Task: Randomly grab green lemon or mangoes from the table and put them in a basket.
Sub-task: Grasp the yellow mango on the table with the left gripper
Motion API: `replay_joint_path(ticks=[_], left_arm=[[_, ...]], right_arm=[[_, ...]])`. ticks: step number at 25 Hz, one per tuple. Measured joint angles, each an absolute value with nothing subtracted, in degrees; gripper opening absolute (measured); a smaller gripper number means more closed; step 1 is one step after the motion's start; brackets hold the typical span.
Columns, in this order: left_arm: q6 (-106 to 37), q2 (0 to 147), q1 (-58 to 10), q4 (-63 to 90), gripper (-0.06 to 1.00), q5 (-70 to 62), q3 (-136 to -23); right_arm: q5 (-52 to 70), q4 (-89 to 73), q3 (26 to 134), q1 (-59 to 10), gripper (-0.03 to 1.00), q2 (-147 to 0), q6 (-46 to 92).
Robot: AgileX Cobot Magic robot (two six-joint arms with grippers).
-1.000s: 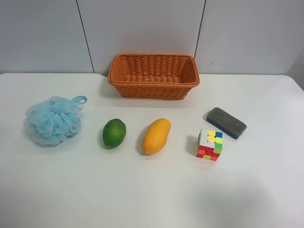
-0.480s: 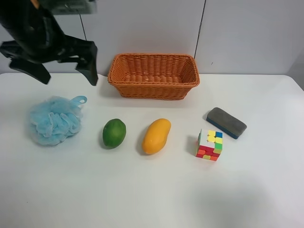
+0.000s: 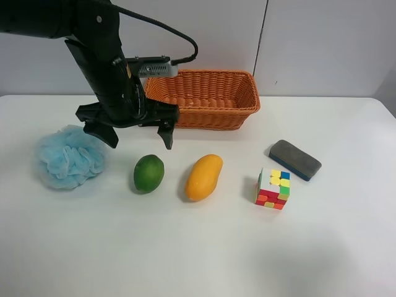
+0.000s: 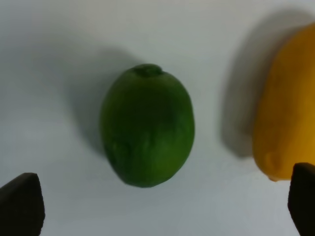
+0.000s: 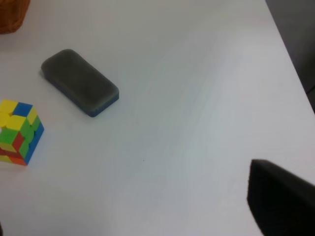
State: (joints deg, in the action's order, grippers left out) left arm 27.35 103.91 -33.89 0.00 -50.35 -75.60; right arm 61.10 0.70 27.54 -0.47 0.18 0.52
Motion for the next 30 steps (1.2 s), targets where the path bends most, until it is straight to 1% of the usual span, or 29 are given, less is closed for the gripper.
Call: replay_joint_path(ticks=[8, 12, 25, 30], left_arm=[[28.9, 104.4, -39.2, 0.9, 0.99, -45.6, -75.7], [29.2, 107.1, -41.8, 1.4, 0.99, -44.4, -76.5], [27.2, 118.5, -44.7, 5.0, 0.99, -43.8, -86.1], [26.5, 121.9, -45.5, 5.0, 0.99, -42.6, -88.0]], right_arm=[[61.1, 0.7, 27.5, -0.5, 0.99, 0.2, 0.5], [61.1, 0.7, 27.5, -0.5, 0.99, 0.2, 0.5], [61.1, 0.7, 27.5, -0.5, 0.99, 0.2, 0.5], [61.1, 0.7, 27.5, -0.5, 0.99, 0.2, 0.5]])
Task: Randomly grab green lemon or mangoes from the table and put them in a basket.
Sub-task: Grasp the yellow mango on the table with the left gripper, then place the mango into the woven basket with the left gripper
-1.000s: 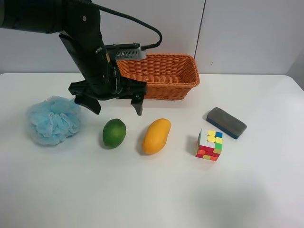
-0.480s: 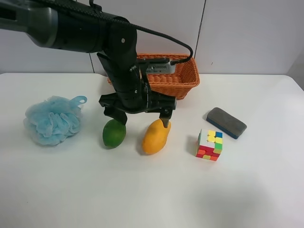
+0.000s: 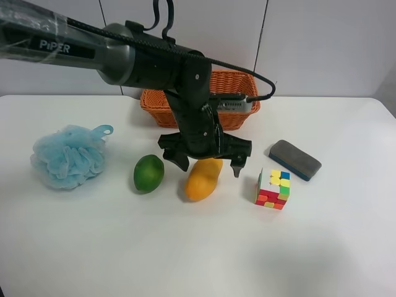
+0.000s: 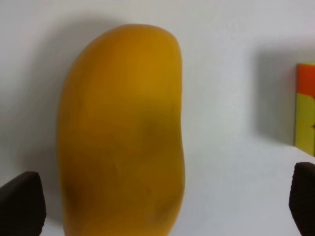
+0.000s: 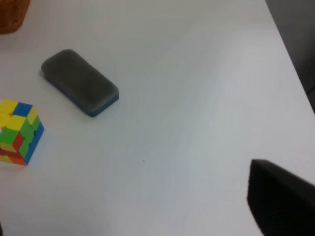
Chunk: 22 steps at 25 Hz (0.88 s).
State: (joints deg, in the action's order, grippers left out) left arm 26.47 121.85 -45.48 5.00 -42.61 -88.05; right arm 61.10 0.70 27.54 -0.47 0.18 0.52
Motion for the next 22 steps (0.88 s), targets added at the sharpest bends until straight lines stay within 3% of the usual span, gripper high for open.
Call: replay_joint_path(ticks=[12, 14, 18, 22], left_arm=[[26.0, 126.3, -45.5, 1.8, 0.97, -40.2, -88.1], [26.0, 126.6, -45.5, 1.5, 0.91, -40.2, -88.1], [26.0, 126.6, -45.5, 1.4, 0.61, -40.2, -88.3], [26.0, 126.6, -45.5, 1.4, 0.61, -40.0, -88.3]], right_arm=[[61.1, 0.7, 27.5, -0.5, 0.99, 0.2, 0.5], [61.1, 0.7, 27.5, -0.5, 0.99, 0.2, 0.5], [61.1, 0.7, 27.5, -0.5, 0.99, 0.2, 0.5], [61.1, 0.7, 27.5, -0.5, 0.99, 0.2, 0.5]])
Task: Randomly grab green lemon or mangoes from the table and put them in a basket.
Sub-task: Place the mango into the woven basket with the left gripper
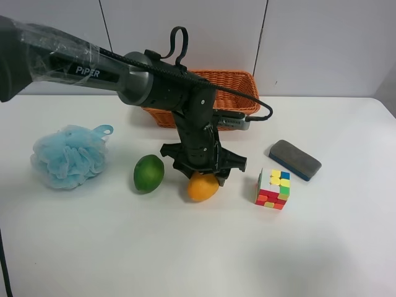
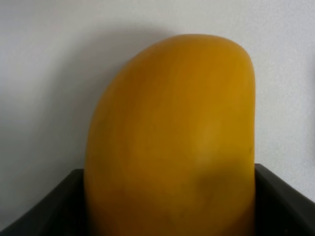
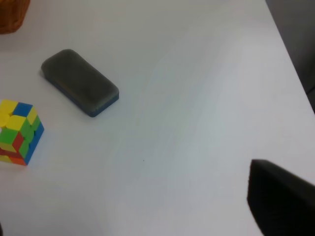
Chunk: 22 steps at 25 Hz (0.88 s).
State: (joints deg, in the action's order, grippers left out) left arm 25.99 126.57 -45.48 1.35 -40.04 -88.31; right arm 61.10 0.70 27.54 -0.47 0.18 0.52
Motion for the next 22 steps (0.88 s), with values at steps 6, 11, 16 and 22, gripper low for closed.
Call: replay_joint_path(ticks=[6, 11, 16, 22], left_arm=[[26.0, 126.6, -45.5, 1.4, 0.61, -40.0, -88.3], [25.9, 126.4, -45.5, 1.1, 0.61, -45.4, -90.3], [23.4, 124.5, -45.5, 0.7, 0.61, -54.6, -97.4], [21.5, 122.0, -45.5, -0.8, 0.61, -65.6, -111.4]], right_arm=[[61.1, 0.7, 27.5, -0.5, 0.99, 0.2, 0.5], [61.1, 0.7, 27.5, -0.5, 0.99, 0.2, 0.5], [61.1, 0.7, 27.5, -0.5, 0.99, 0.2, 0.5], [61.1, 0.7, 27.5, -0.5, 0.99, 0.2, 0.5]])
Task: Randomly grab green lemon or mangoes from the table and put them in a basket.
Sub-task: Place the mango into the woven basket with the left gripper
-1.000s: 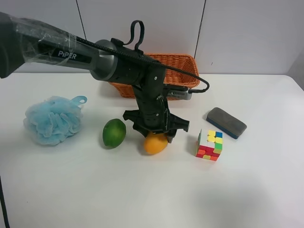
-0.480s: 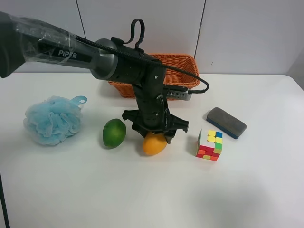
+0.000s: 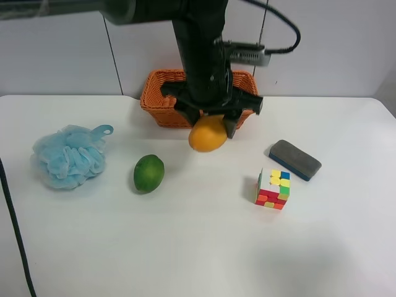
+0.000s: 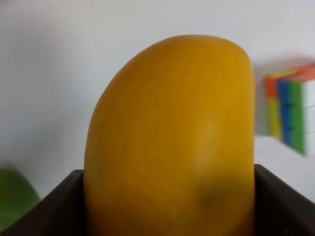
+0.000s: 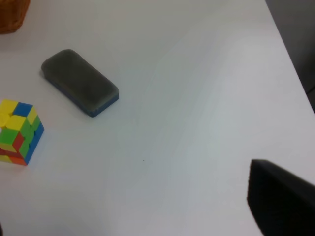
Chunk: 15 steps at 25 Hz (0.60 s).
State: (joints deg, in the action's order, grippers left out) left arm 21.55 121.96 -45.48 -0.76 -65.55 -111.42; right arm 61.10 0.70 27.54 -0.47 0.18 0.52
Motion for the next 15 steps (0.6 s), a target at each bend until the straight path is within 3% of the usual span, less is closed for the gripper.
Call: replay_joint_path(ticks=[8, 15], left_arm=[[16.3, 122.3, -40.5, -2.0, 0.61, -69.0, -126.1], [8.9, 125.1, -32.1, 0.7, 0.61, -61.1, -128.4]], right_arm=[[61.1, 0.7, 27.5, -0.5, 0.99, 0.2, 0.5], [61.1, 0.7, 27.5, -0.5, 0.99, 0.2, 0.5]])
